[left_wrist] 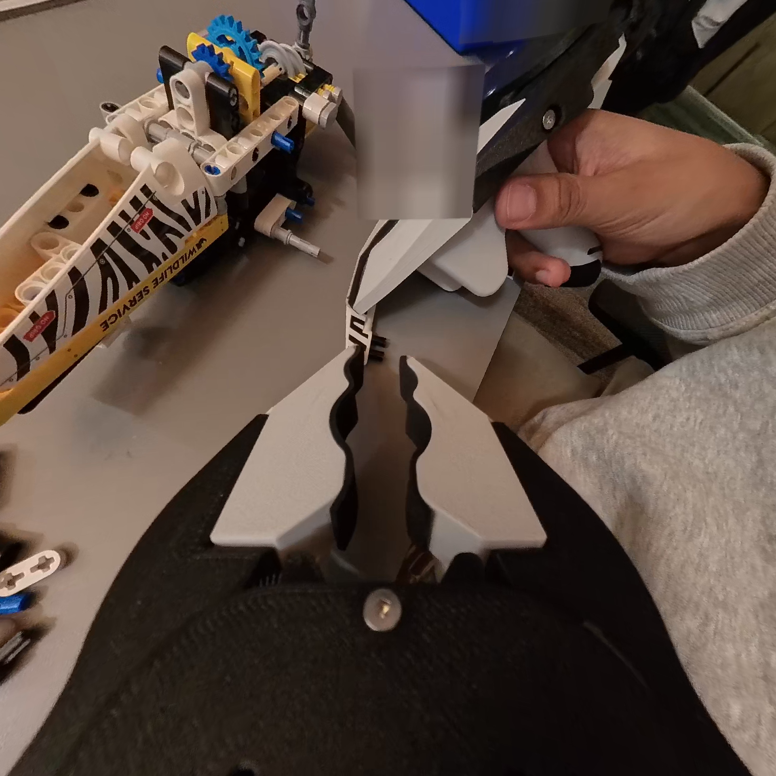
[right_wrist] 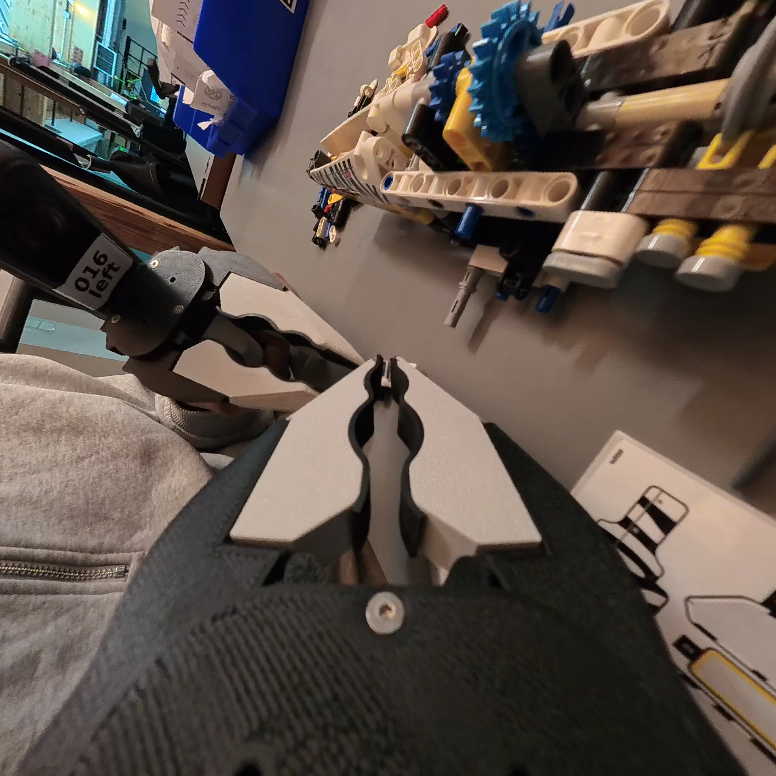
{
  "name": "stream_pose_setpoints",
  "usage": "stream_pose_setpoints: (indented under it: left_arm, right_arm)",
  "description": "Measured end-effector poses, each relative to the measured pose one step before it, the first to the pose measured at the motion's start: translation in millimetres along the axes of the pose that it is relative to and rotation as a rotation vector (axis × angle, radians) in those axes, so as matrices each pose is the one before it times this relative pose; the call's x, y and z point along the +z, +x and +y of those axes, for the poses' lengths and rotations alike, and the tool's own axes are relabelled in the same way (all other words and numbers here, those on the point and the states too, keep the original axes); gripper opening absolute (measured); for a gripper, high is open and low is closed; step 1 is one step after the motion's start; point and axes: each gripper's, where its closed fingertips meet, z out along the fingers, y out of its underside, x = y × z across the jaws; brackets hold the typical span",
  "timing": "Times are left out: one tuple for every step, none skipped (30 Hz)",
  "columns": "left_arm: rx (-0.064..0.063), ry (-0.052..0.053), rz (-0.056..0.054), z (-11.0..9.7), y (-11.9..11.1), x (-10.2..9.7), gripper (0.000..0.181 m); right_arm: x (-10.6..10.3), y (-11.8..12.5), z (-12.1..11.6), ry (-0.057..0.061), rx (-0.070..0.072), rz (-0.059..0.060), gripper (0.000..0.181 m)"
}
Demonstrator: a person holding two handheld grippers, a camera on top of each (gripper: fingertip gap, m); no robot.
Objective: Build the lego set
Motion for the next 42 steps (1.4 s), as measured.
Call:
stream_pose_setpoints:
  left_arm:
    - [-0.0006,-0.0018,-0.005,0.19,-0.73,0.1,0.013]
    - [0.0005,-0.0011,-0.0038,0.09,-0.43,0.08,0.012]
    - [0.0009,-0.0009,-0.0022,0.07,-0.13,-0.04,0.011]
    - [0.0008,-0.001,-0.0023,0.17,-0.16,0.0,0.01]
    - [0.0009,-0.0009,-0.0012,0.05,-0.1,0.1,0.009]
    - [0.0004,-0.001,-0.0002,0.21,0.03,0.06,0.008]
    - [0.0001,-0.001,0.0001,0.09,0.03,0.01,0.007]
    - [-0.0001,-0.0007,-0.0011,0.13,-0.15,0.09,0.007]
    - [0.0001,-0.0002,-0.0013,0.02,-0.07,0.06,0.006]
    - [-0.0001,-0.0007,0.0,0.04,0.03,0.04,0.006]
    - [-0.0002,-0.0004,-0.0001,-0.03,-0.07,0.06,0.005]
    - [-0.0004,-0.001,0.0007,0.09,0.15,0.01,0.005]
    - [-0.0004,-0.001,0.001,0.13,0.06,0.07,0.004]
    - [-0.0004,-0.0006,0.0005,0.04,0.01,-0.04,0.003]
    - [-0.0001,-0.0004,0.0,0.0,0.03,0.06,0.004]
    - [0.0003,-0.0015,0.0007,0.27,0.17,0.03,0.003]
    - [0.0001,-0.0021,0.0004,0.21,0.1,0.16,0.002]
    - [0.0002,-0.002,0.0003,0.24,0.05,0.08,0.001]
    - [0.0007,-0.0002,0.0003,0.01,0.11,0.07,0.0]
    - [-0.0001,-0.0002,0.0004,0.04,-0.05,-0.09,0.0]
    - [-0.0009,-0.0014,0.0006,0.14,-0.04,0.05,0.0]
    - [0.0002,-0.0052,-0.0017,0.5,-0.26,0.1,0.0]
    - [0.0012,-0.0001,-0.0008,-0.04,0.04,0.01,0.0]
    - [0.0006,0.0,-0.0009,-0.02,-0.05,0.08,0.0]
    - [0.0,-0.0001,-0.0004,0.05,0.04,-0.01,0.0]
    - [-0.0004,0.0,0.0,-0.04,-0.07,0.0,0.0]
    - [-0.0003,0.0002,0.0001,-0.11,0.06,-0.04,0.0]
    - [-0.0001,0.0002,0.0005,-0.03,0.08,0.01,0.0]
    - [0.0001,0.0002,0.0016,0.03,0.19,-0.07,0.0]
    - [-0.0011,0.0004,0.0031,-0.08,0.3,-0.05,0.0]
    - [-0.0033,0.0011,0.0047,-0.11,0.32,-0.1,0.0]
    - [-0.0054,0.0017,0.0066,-0.13,0.38,-0.16,0.0]
    - [-0.0066,0.0013,0.0063,-0.2,0.26,-0.12,0.001]
    - [-0.0053,0.0008,0.0049,-0.1,0.07,-0.16,0.001]
    - [-0.0024,0.0004,0.0027,-0.09,0.12,0.0,0.001]
    - [-0.0003,-0.0001,0.0004,-0.03,-0.02,-0.01,0.002]
    - [0.0015,0.0,-0.001,0.07,0.06,0.08,0.001]
    - [0.0023,-0.0003,-0.0019,0.02,0.02,0.09,0.001]
    - [0.0021,-0.0002,-0.002,0.06,-0.01,0.01,0.001]
    - [0.002,0.0002,-0.0021,0.13,-0.06,0.01,0.001]
    - [0.0021,0.0,-0.0019,0.03,0.01,0.02,0.001]
    - [0.0016,0.0002,-0.0014,0.02,0.0,-0.05,0.001]
  right_arm:
    - [0.02,0.21,0.03,-0.0009,0.0002,-0.0004,0.001]
    - [0.08,0.09,0.11,-0.0007,0.0004,-0.0005,0.0]
    - [-0.02,0.06,-0.03,-0.0008,0.0006,-0.0007,0.0]
    - [-0.06,-0.07,0.12,-0.0009,-0.0003,-0.0007,0.0]
    - [-0.05,-0.01,0.14,-0.0013,-0.0012,0.0002,0.0]
    - [0.01,0.0,0.19,-0.0016,-0.0015,0.0006,0.0]
    - [-0.1,0.0,0.11,-0.0014,-0.0015,0.0007,0.0]
    - [-0.11,0.0,0.13,-0.001,-0.0017,0.0009,0.0]
    - [0.06,0.1,0.09,-0.0009,-0.0019,0.0011,0.0]
    - [-0.03,0.14,0.09,-0.0009,-0.0018,0.001,0.0]
    - [0.06,0.07,0.04,-0.0008,-0.001,0.0002,0.0]
    - [0.07,-0.16,-0.16,-0.001,-0.0007,-0.0013,0.0]
    - [0.06,-0.15,-0.18,-0.0012,-0.0005,-0.0024,0.0]
    - [-0.05,-0.16,-0.14,-0.001,-0.0002,-0.0024,0.0]
    - [0.02,-0.14,-0.11,-0.0002,0.0004,-0.0023,0.0]
    - [0.07,-0.35,-0.21,0.0005,0.001,-0.0035,0.0]
    - [-0.02,-0.63,-0.41,0.0022,-0.0011,-0.0044,0.0]
    - [-0.05,-0.48,-0.41,0.0028,-0.0033,-0.0024,0.0]
    - [-0.03,0.17,-0.27,0.0024,-0.0034,0.0028,0.0]
    - [-0.48,0.85,-0.74,0.0049,-0.0054,0.0083,0.0]
    - [-0.69,1.94,-0.68,0.0039,-0.0062,0.0158,0.002]
    - [-0.52,2.78,-0.04,-0.0014,-0.0041,0.0208,0.008]
    - [-0.33,1.93,0.23,-0.0034,-0.0039,0.0153,0.01]
    - [-0.17,0.42,0.14,-0.0008,-0.0035,0.0059,0.011]
    - [0.03,-0.18,0.03,-0.0002,-0.0025,0.0017,0.012]
    - [0.05,-0.14,0.11,-0.0007,-0.0018,0.0007,0.012]
    - [-0.05,-0.45,-0.15,0.0009,-0.0016,-0.0006,0.013]
    - [-0.18,-0.75,-0.69,0.0038,-0.0011,-0.0028,0.015]
    - [-0.59,-1.41,-1.12,0.0057,-0.0003,-0.0066,0.019]
    - [-0.73,-2.7,-1.29,0.007,-0.0004,-0.0137,0.021]
    - [-1.0,-3.54,-1.79,0.0103,-0.0015,-0.0175,0.023]
    - [-1.25,-3.35,-2.01,0.0115,-0.0031,-0.0155,0.024]
    - [-1.33,-2.81,-1.57,0.0103,-0.0052,-0.01,0.024]
    - [-1.45,-1.8,-0.94,0.0075,-0.0064,-0.0016,0.024]
    - [-1.58,-0.78,-0.38,0.0056,-0.0116,0.0089,0.024]
    - [-1.5,0.04,0.34,0.0034,-0.02,0.0194,0.024]
    - [-1.23,0.86,1.04,-0.0005,-0.0258,0.0299,0.025]
    - [-0.85,1.18,1.87,-0.0047,-0.0313,0.0384,0.025]
    - [-0.47,1.1,2.47,-0.0074,-0.0389,0.0442,0.026]
    - [0.02,0.35,2.69,-0.0082,-0.0477,0.0466,0.025]
    - [0.21,0.14,2.73,-0.0086,-0.0534,0.0482,0.024]
    - [0.1,0.19,2.62,-0.0085,-0.0558,0.0489,0.022]
